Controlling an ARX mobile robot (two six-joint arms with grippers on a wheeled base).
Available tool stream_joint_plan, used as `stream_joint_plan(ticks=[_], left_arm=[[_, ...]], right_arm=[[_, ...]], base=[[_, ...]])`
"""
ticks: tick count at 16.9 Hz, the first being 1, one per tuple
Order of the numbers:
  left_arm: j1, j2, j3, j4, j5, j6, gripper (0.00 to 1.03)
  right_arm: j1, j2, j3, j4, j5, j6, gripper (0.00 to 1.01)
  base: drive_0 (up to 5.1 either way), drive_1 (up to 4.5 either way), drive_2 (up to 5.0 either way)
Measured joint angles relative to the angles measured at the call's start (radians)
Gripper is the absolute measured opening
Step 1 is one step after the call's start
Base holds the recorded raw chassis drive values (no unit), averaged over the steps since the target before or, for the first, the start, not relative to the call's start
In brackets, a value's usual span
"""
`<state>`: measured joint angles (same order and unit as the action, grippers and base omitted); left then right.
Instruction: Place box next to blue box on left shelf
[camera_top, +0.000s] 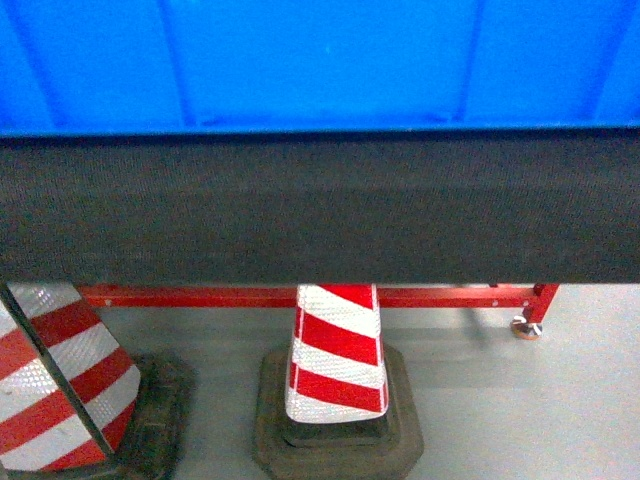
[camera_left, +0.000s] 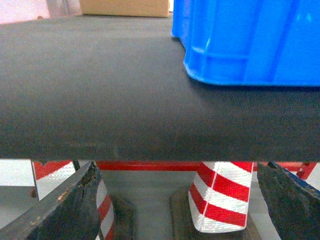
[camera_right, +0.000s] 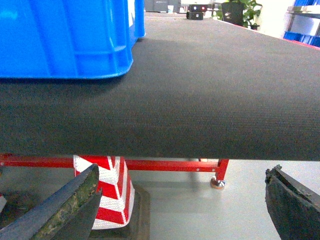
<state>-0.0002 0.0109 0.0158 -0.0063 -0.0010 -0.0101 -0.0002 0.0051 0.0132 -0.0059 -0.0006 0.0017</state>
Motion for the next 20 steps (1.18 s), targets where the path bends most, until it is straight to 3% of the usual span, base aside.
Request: stream_joint_plan(ticks=[20], left_arm=[[0.0,0.0,0.0,0.0,-0.001,0.0,0.98]], right_arm=[[0.0,0.0,0.0,-0.001,0.0,0.001,0.98]], base=[[0.0,0.0,0.0]])
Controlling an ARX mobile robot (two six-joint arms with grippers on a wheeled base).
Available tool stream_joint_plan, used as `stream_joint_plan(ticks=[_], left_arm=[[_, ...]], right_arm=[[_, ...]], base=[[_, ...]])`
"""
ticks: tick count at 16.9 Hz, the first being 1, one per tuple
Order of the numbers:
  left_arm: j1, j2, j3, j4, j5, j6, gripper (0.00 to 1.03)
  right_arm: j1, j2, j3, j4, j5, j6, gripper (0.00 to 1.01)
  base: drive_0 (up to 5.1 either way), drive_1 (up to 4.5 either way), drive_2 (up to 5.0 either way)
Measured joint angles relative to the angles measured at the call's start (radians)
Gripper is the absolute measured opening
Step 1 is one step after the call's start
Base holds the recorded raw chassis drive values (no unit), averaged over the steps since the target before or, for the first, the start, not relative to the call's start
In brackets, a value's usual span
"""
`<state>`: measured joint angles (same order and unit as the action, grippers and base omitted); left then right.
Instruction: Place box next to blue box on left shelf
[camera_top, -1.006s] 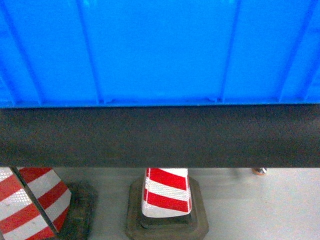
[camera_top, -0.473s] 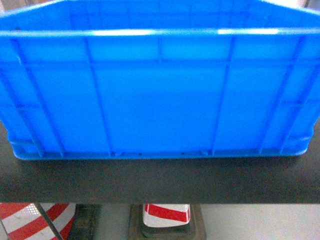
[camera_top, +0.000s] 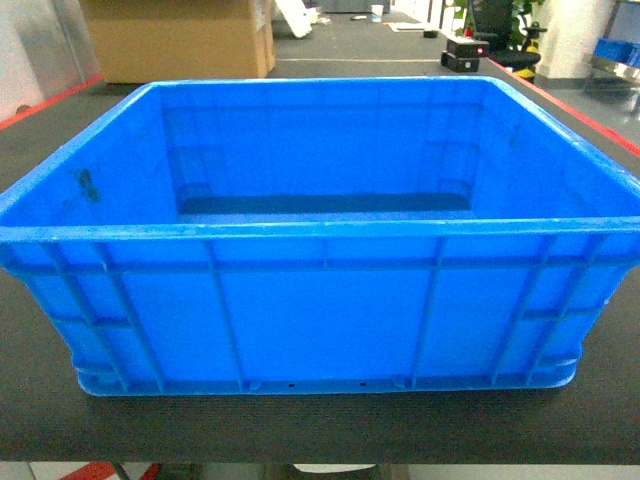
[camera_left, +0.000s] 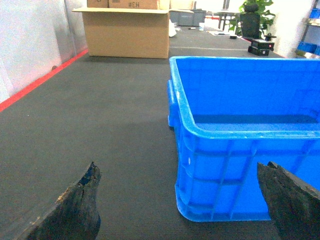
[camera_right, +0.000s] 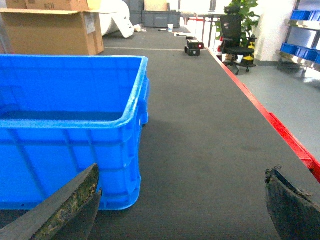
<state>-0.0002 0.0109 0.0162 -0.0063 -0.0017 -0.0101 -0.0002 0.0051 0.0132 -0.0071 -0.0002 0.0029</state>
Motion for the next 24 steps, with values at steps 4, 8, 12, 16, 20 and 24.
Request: stream_joint_plan(ticks=[4,8,12,16,20,24], left_arm=[[0.0,0.0,0.0,0.001,0.001,0.0,0.98],[0.0,0.0,0.0,0.001,0.001,0.0,0.98],[0.0,0.0,0.0,0.001,0.001,0.0,0.98],[0.0,0.0,0.0,0.001,0.001,0.0,0.98],[0.0,0.0,0.0,0.001,0.001,0.0,0.98],[0.0,0.0,0.0,0.001,0.001,0.0,0.98]], right_arm=[[0.0,0.0,0.0,0.002,0.0,0.0,0.98],[0.0,0.0,0.0,0.002,0.0,0.0,0.98],[0.0,0.0,0.0,0.002,0.0,0.0,0.98],[0.0,0.0,0.0,0.002,0.0,0.0,0.98],[0.0,0.0,0.0,0.002,0.0,0.0,0.98],[0.0,0.0,0.0,0.002,0.0,0.0,0.98]], base=[[0.0,0.0,0.0],[0.0,0.0,0.0],[0.0,0.0,0.0],[0.0,0.0,0.0],[0.0,0.0,0.0],[0.0,0.0,0.0]])
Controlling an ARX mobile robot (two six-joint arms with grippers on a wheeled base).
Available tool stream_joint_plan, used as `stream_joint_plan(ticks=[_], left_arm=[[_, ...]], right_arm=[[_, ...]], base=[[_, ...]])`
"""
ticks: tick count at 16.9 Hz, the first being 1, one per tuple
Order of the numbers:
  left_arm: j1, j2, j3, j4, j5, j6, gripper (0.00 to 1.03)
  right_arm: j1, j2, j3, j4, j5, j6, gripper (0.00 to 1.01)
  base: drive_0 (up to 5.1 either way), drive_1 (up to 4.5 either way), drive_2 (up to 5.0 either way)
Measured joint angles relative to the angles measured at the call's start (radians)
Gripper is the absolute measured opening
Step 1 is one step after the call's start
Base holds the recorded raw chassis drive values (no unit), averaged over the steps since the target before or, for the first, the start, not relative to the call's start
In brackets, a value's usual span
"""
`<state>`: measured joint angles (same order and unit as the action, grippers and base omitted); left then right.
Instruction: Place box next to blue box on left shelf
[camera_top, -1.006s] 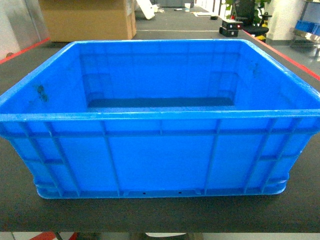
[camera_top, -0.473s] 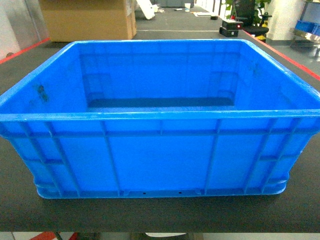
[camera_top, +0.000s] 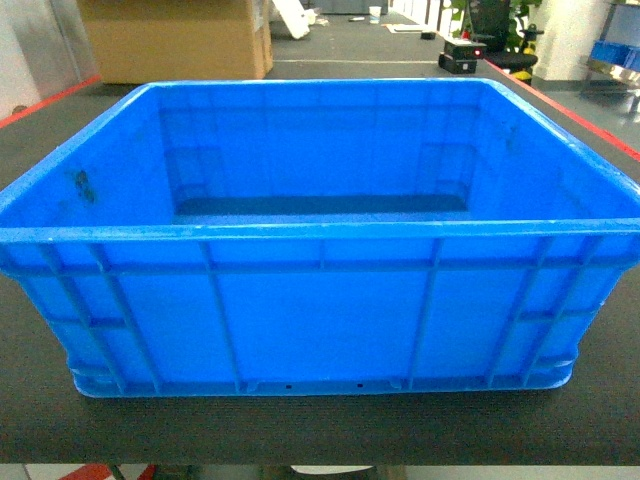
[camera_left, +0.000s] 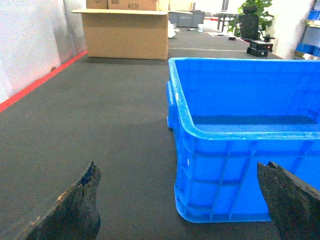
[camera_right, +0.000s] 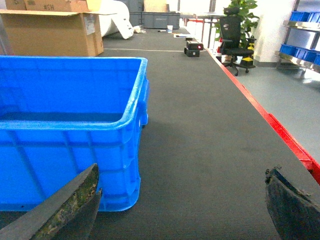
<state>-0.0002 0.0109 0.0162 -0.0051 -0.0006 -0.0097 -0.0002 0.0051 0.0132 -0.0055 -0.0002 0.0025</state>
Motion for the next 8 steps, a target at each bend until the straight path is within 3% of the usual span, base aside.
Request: stream_joint_plan(ticks=[8], left_arm=[[0.0,0.0,0.0,0.0,0.0,0.0,0.98]], right_arm=[[0.0,0.0,0.0,0.0,0.0,0.0,0.98]], base=[[0.0,0.0,0.0]])
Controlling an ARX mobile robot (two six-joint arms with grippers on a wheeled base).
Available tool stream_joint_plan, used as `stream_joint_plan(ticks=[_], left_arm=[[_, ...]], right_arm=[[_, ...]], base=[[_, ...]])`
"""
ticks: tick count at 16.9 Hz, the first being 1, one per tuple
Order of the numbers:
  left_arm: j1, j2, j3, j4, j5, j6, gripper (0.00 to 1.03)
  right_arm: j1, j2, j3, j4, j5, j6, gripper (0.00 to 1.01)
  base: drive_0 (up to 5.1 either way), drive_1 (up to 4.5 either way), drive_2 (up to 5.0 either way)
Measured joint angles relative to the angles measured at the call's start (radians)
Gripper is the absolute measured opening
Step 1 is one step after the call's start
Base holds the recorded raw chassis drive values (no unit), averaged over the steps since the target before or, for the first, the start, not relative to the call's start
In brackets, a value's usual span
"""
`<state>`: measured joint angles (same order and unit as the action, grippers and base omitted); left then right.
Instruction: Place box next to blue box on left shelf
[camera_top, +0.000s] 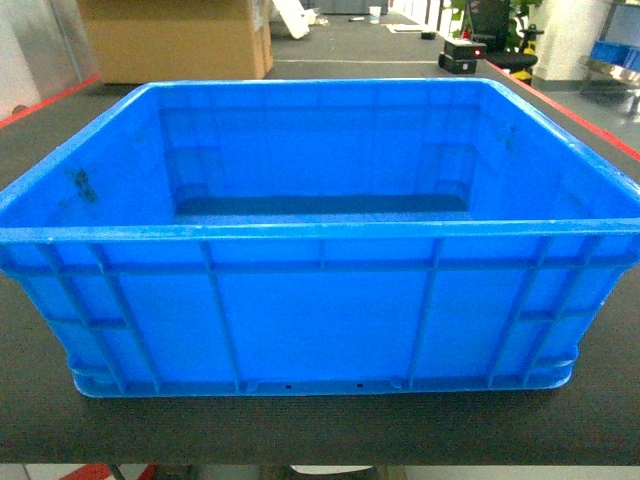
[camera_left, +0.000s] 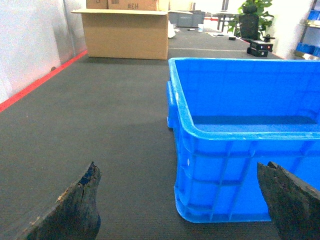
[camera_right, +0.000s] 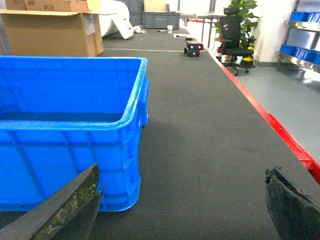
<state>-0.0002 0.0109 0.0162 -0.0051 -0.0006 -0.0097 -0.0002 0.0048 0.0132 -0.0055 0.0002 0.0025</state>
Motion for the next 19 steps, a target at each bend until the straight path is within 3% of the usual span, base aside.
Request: stream_joint_plan(ticks=[1,2,3,4,5,6,9,11,12,14,16,19], left_arm=[[0.0,0.0,0.0,0.0,0.0,0.0,0.98],[-0.02,0.009,0.007,-0.039,-0.051,-0.002,0.98],[-0.108,0.086,0.034,-0.095,-0.225,-0.01,0.98],[-0.171,0.168,0.042,-0.068,-0.354,-0.011,0.98],[-0.175,0.22,0.042,-0.016,-0.436,-0.014,0.98],[-0.175,0.278,0.064,0.053,-0.447,-0.017,0.98],[-0.143,0.579,0.22,0.311,-0.393,-0.017,0.98],[-0.12,0.842,0.392,0.42,-0.328,-0.017,0.98],[-0.116,0.974,0.478,0.422,-0.296,-0.018,0.98],[-0.107,1.193,0.608,0.341,-0.236,-0.067,0.98],[-0.103,1.359,0.725,0.299,-0.208,-0.1,0.98],[-0.104,1.433,0.777,0.27,-0.19,-0.1,0.98]], right_arm=[[0.0,0.0,0.0,0.0,0.0,0.0,0.98],[0.0,0.001,0.0,-0.004,0.0,-0.001,0.98],[0.002,0.045,0.038,-0.136,0.0,-0.019,0.98],[0.008,0.133,0.069,-0.194,-0.002,-0.022,0.98],[0.022,0.163,0.071,-0.171,0.012,-0.013,0.98],[0.068,0.222,0.108,-0.106,0.035,-0.002,0.98],[0.137,0.529,0.282,0.124,0.126,-0.011,0.98],[0.145,0.795,0.397,0.233,0.134,-0.015,0.98],[0.144,0.962,0.497,0.251,0.135,-0.013,0.98],[0.146,1.192,0.667,0.237,0.134,0.005,0.98],[0.152,1.381,0.811,0.207,0.124,0.045,0.98],[0.152,1.499,0.872,0.204,0.126,0.063,0.98]], base=[[0.0,0.0,0.0],[0.0,0.0,0.0],[0.0,0.0,0.0],[0.0,0.0,0.0],[0.0,0.0,0.0],[0.0,0.0,0.0],[0.0,0.0,0.0],[0.0,0.0,0.0],[0.0,0.0,0.0],[0.0,0.0,0.0],[0.0,0.0,0.0],[0.0,0.0,0.0]])
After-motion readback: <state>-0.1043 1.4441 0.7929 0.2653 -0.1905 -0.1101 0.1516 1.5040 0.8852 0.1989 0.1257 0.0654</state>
